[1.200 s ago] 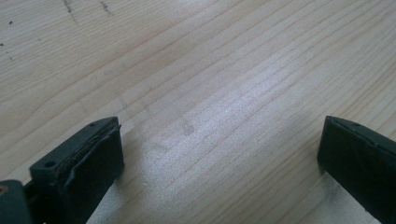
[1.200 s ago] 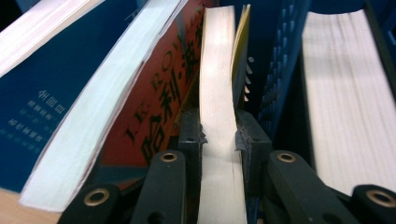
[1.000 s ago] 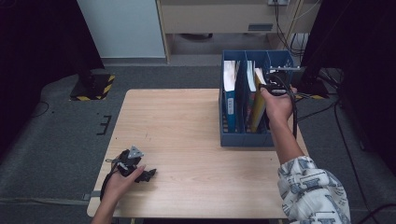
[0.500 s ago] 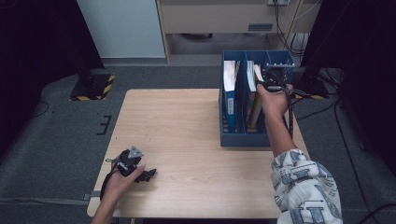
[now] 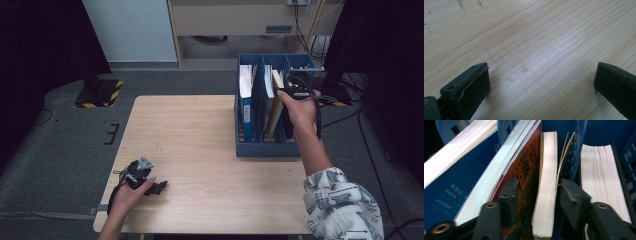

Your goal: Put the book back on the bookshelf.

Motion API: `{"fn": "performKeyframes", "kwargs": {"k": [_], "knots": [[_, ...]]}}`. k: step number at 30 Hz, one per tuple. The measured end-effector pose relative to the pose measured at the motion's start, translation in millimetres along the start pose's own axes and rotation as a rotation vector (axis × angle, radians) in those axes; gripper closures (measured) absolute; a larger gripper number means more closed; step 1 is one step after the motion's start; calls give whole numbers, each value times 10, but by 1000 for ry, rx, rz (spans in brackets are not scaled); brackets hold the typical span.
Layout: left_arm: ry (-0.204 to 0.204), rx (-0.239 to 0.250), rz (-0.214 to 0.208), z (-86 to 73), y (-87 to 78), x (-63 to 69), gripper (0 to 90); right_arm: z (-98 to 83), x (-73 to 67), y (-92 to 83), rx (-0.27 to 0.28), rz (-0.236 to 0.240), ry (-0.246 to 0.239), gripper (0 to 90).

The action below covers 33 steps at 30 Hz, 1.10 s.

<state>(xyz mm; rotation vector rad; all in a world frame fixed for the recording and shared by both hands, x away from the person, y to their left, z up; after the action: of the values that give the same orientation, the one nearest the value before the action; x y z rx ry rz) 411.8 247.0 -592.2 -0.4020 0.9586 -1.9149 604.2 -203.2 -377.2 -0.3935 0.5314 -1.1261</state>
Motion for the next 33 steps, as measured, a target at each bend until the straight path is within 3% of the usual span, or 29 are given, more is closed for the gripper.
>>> {"fn": "performKeyframes", "kwargs": {"k": [14,23,33], "knots": [[-6,3,1,-3,-1,3,0,-163,-84,-326,-12,27,-68,310],[-2,0,1,-7,-3,0,0,-366,-153,-431,-8,63,-105,211],[-4,3,2,-9,-4,1,0,-616,-329,-489,-6,110,-142,137]]}}
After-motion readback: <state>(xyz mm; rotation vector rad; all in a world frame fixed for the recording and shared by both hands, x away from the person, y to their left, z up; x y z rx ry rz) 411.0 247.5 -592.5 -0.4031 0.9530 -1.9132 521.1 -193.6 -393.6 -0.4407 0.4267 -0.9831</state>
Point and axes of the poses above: each handheld gripper's, and its own axes: y roughly forward along the jaws, z roughly out of its top, x roughly to its right, the point moved 8 cm from there along y, roughly forward along the jaws, and after that the axes turned 8 degrees about z, right-handed, at the moved point
